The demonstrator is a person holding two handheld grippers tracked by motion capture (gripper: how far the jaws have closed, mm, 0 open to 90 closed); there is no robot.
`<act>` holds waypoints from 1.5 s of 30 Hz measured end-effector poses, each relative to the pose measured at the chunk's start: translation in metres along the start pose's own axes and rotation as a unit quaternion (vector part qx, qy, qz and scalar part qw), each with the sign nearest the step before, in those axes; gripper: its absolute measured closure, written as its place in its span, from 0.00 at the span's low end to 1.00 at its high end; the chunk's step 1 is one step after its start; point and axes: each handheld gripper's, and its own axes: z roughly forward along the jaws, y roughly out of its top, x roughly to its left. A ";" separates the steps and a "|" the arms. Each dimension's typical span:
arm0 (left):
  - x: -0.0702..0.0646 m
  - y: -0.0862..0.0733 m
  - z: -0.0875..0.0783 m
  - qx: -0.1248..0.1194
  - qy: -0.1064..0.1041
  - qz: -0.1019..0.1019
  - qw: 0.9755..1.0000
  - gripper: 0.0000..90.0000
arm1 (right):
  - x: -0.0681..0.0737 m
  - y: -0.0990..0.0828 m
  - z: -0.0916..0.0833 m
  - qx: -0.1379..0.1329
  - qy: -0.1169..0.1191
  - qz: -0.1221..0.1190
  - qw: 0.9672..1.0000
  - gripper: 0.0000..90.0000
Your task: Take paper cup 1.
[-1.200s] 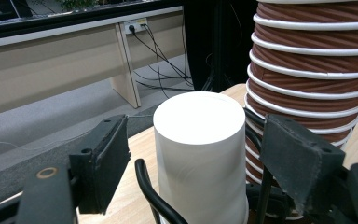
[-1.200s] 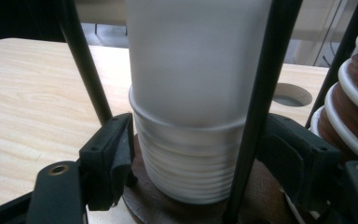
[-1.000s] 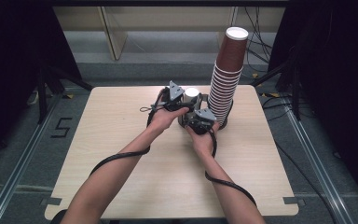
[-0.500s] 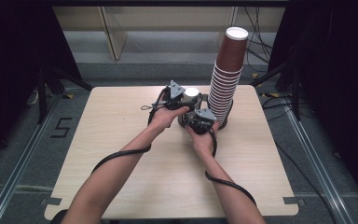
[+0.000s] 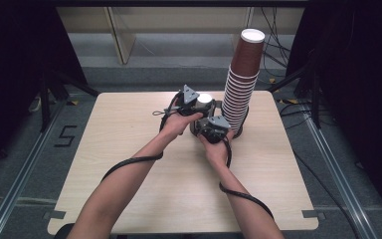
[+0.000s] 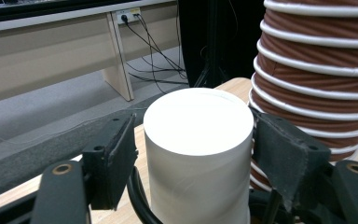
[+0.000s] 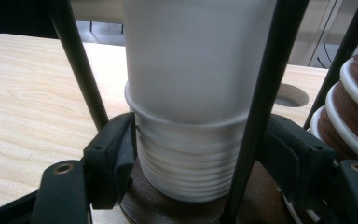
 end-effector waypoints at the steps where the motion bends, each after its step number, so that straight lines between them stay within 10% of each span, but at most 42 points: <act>1: 0.000 0.000 0.001 0.002 -0.003 0.001 1.000 0.34 | 0.000 0.000 0.000 0.000 0.000 -0.001 1.000 0.33; 24: -0.001 0.012 -0.006 -0.021 -0.003 -0.002 1.000 0.43 | 0.002 0.001 -0.001 0.004 0.011 0.016 1.000 0.33; 25: -0.001 0.014 -0.007 -0.025 -0.002 0.001 1.000 0.47 | -0.001 0.000 0.000 0.002 0.000 -0.013 1.000 0.32; 45: -0.003 0.001 0.016 0.017 0.002 -0.006 1.000 0.36 | 0.001 0.000 0.000 0.012 0.015 0.003 1.000 0.31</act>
